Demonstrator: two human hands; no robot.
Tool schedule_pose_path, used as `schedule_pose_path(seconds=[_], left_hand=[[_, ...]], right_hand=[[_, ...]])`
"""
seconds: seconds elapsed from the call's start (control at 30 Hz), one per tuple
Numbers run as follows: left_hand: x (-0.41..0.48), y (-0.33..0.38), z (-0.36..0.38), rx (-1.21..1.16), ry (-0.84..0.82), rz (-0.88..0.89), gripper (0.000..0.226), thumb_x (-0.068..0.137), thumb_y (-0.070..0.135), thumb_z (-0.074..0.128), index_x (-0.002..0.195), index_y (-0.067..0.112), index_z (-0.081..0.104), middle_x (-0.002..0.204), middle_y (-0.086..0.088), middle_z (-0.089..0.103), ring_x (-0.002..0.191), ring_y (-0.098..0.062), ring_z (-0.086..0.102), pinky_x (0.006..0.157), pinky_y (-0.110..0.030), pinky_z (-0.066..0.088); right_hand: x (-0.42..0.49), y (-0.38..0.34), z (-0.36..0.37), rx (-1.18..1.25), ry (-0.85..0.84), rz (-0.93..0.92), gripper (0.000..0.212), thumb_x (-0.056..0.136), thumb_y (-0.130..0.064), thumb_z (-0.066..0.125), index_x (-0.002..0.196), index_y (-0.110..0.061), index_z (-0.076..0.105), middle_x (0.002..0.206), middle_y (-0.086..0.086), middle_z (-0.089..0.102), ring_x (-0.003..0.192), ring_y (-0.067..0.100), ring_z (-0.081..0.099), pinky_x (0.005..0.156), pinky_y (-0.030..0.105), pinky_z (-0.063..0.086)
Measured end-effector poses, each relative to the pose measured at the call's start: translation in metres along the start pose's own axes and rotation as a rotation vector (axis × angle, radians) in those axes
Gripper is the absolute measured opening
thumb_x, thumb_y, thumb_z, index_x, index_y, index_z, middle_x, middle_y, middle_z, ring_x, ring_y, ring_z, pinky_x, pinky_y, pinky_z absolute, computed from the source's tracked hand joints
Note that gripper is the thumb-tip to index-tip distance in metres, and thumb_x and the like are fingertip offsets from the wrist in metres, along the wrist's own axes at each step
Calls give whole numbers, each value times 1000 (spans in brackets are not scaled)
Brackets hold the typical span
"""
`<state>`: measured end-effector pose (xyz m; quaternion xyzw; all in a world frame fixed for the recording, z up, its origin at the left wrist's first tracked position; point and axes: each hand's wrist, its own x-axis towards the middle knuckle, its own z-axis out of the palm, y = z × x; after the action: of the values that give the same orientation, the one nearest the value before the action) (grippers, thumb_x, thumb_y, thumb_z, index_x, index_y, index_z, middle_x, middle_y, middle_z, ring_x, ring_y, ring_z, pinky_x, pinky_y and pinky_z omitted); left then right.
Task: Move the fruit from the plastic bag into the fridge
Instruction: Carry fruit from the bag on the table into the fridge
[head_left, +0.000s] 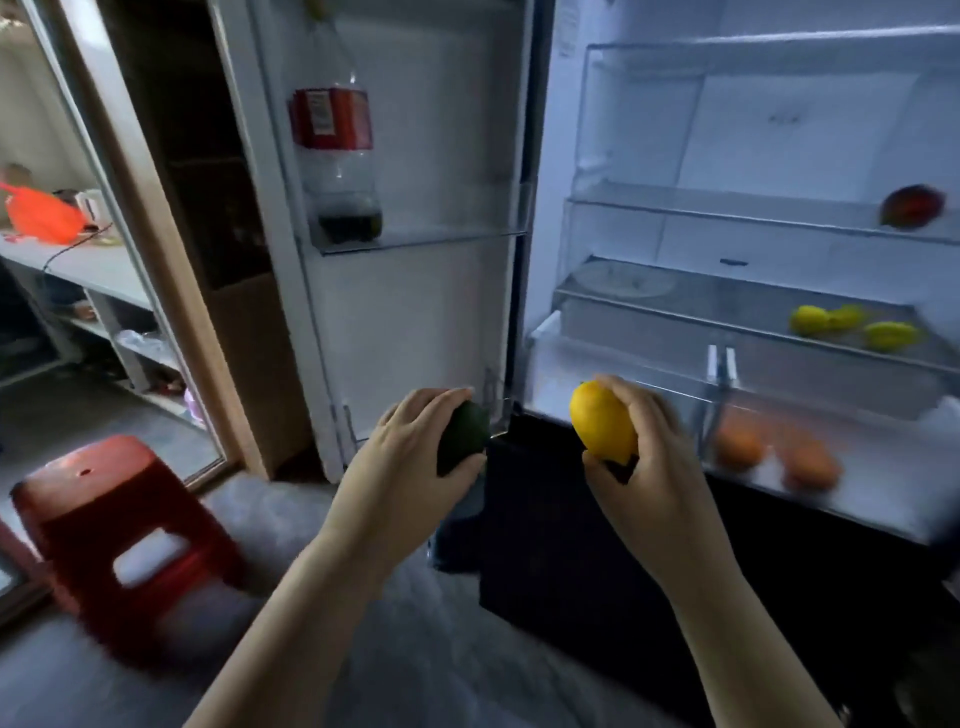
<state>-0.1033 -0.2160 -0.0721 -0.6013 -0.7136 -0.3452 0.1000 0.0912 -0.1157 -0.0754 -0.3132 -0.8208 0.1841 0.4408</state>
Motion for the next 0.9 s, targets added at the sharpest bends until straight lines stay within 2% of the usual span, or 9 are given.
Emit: schedule_pose_path(seconds=[0.1, 0.2, 0.27, 0.33, 0.4, 0.53, 0.63, 0.8, 0.9], left_hand=[[26, 38, 35, -34, -60, 33, 57, 84, 37, 65, 135, 24, 47, 128, 9, 50, 115, -12, 48, 92, -19, 35], [56, 66, 62, -63, -94, 79, 57, 83, 37, 65, 135, 25, 46, 129, 11, 49, 117, -11, 47, 94, -20, 36], [76, 78, 79, -81, -106, 105, 57, 82, 36, 65, 135, 25, 47, 129, 11, 49, 117, -11, 47, 95, -23, 37], [94, 84, 98, -101, -126, 122, 56, 82, 36, 65, 134, 26, 47, 129, 12, 49, 117, -10, 47, 96, -25, 39], [111, 85, 118, -116, -152, 145, 56, 83, 36, 65, 134, 27, 46, 129, 13, 48, 117, -9, 46, 94, -25, 39], [157, 80, 160, -163, -195, 165, 54, 83, 38, 64, 133, 30, 44, 124, 20, 47, 113, -2, 45, 89, -23, 39], [198, 73, 194, -204, -191, 178, 53, 82, 37, 65, 131, 31, 46, 122, 19, 48, 113, -6, 46, 90, -26, 41], [264, 68, 244, -274, -230, 213, 54, 84, 34, 65, 134, 30, 45, 125, 18, 47, 114, -3, 45, 91, -22, 39], [298, 66, 278, -297, -263, 247, 53, 84, 34, 65, 133, 29, 46, 125, 18, 47, 114, -4, 46, 89, -26, 44]], right_hand=[[2, 41, -38, -50, 49, 51, 62, 77, -5, 70, 131, -24, 46, 124, -5, 45, 104, 0, 42, 84, 1, 33], [10, 74, -69, -95, 102, 71, 62, 76, -3, 71, 130, -23, 48, 125, -3, 48, 111, 10, 49, 89, 10, 37], [17, 95, -84, -128, 141, 69, 62, 75, -1, 72, 129, -19, 49, 126, 1, 51, 113, 9, 47, 93, 6, 32], [25, 114, -93, -169, 172, 76, 64, 72, 2, 74, 129, -16, 50, 124, 4, 53, 110, 0, 42, 91, -1, 25], [34, 133, -98, -192, 195, 95, 66, 70, 3, 75, 129, -15, 51, 121, 1, 53, 106, -4, 39, 90, -2, 24], [67, 172, -102, -162, 201, 147, 67, 71, 3, 71, 129, -22, 48, 119, -10, 49, 107, 0, 45, 94, 11, 34], [101, 203, -101, -141, 182, 154, 69, 71, 8, 67, 130, -22, 48, 122, -6, 49, 112, -8, 44, 94, 6, 31], [158, 253, -94, -180, 169, 180, 66, 76, 3, 68, 133, -21, 45, 125, -2, 47, 113, -13, 41, 89, 1, 30], [175, 281, -91, -225, 165, 187, 64, 78, -1, 67, 134, -22, 44, 126, -6, 46, 118, -4, 42, 96, 9, 31]])
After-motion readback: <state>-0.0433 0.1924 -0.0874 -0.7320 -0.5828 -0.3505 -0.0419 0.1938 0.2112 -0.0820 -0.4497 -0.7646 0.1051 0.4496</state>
